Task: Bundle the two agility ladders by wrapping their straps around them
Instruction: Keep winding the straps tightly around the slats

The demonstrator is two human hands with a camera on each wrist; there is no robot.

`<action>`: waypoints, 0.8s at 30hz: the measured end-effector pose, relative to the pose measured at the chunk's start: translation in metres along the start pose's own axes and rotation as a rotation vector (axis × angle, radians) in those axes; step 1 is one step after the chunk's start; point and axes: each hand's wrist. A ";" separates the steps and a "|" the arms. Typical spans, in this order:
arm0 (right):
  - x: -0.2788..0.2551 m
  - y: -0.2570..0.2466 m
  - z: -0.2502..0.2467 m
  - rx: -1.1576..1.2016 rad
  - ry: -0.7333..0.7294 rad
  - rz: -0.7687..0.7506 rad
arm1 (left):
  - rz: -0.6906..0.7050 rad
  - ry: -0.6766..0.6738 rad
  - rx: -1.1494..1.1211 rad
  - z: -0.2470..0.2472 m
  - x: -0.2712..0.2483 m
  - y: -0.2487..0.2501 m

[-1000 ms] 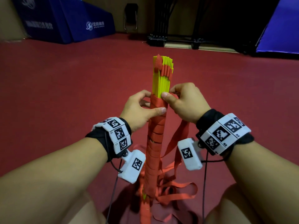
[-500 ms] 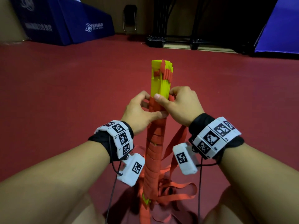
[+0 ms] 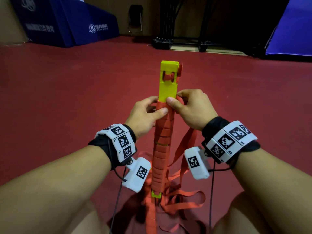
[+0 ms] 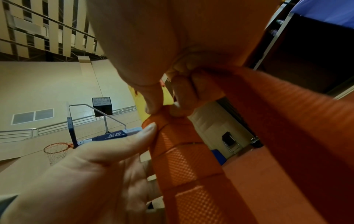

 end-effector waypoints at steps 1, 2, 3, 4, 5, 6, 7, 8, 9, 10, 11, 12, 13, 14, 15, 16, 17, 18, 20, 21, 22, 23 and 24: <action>0.001 0.003 0.001 -0.002 0.006 0.002 | 0.009 0.013 -0.005 -0.001 0.001 -0.001; 0.002 0.006 0.002 -0.003 0.012 0.009 | 0.018 0.026 0.003 -0.001 0.001 -0.002; 0.003 0.009 0.003 -0.004 0.017 0.020 | 0.025 0.037 0.020 -0.002 0.000 -0.003; 0.004 0.012 0.003 -0.004 0.019 0.033 | 0.026 0.041 0.034 -0.002 -0.001 -0.003; 0.004 0.014 0.004 -0.005 0.018 0.044 | 0.021 0.040 0.038 -0.001 -0.002 -0.003; 0.004 0.014 0.004 -0.008 0.017 0.049 | 0.014 0.035 0.035 0.000 -0.003 -0.002; 0.004 0.014 0.004 -0.015 0.017 0.052 | 0.011 0.033 0.033 0.001 -0.004 -0.002; 0.003 0.014 0.003 -0.026 0.016 0.050 | 0.012 0.037 0.039 0.002 -0.004 -0.002; 0.002 0.012 0.002 -0.034 0.017 0.043 | 0.012 0.047 0.053 0.002 -0.004 -0.002; 0.002 0.010 0.002 -0.035 0.018 0.040 | 0.012 0.059 0.069 0.002 -0.004 -0.002; 0.001 0.007 0.000 -0.027 0.017 0.041 | 0.012 0.070 0.086 0.002 -0.004 -0.001; 0.000 0.003 -0.001 -0.017 0.011 0.043 | 0.013 0.080 0.101 0.002 -0.004 -0.001; 0.000 0.000 -0.001 -0.012 0.000 0.046 | 0.017 0.094 0.122 0.001 -0.004 -0.001; -0.001 -0.003 -0.001 -0.015 -0.012 0.051 | 0.025 0.107 0.145 0.001 -0.004 -0.002; -0.001 -0.006 0.000 -0.025 -0.019 0.063 | 0.033 0.117 0.163 0.001 -0.004 -0.002; -0.001 -0.007 0.000 -0.039 -0.020 0.077 | 0.042 0.122 0.176 0.001 -0.004 -0.002; -0.002 -0.008 0.001 -0.052 -0.018 0.085 | 0.054 0.122 0.189 0.000 -0.003 -0.003; -0.002 -0.008 0.002 -0.063 -0.017 0.083 | 0.062 0.112 0.200 -0.001 -0.002 -0.004; -0.002 -0.008 0.003 -0.084 -0.024 0.050 | 0.072 0.069 0.194 -0.003 0.001 -0.006; -0.002 -0.008 0.003 -0.091 -0.031 0.032 | 0.075 0.033 0.175 -0.003 0.001 -0.005; -0.002 -0.009 0.003 -0.095 -0.039 0.018 | 0.071 -0.014 0.147 -0.003 0.001 -0.003; -0.001 -0.009 0.002 -0.093 -0.049 0.005 | 0.060 -0.060 0.112 -0.002 0.001 -0.003; -0.002 -0.009 0.001 -0.080 -0.063 -0.007 | 0.044 -0.105 0.072 -0.002 0.002 -0.003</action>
Point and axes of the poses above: each hand's wrist, its own x-axis towards the middle knuckle, its own z-axis out of the palm, y = z × x, and after that the axes turned 13 degrees about -z, right-handed
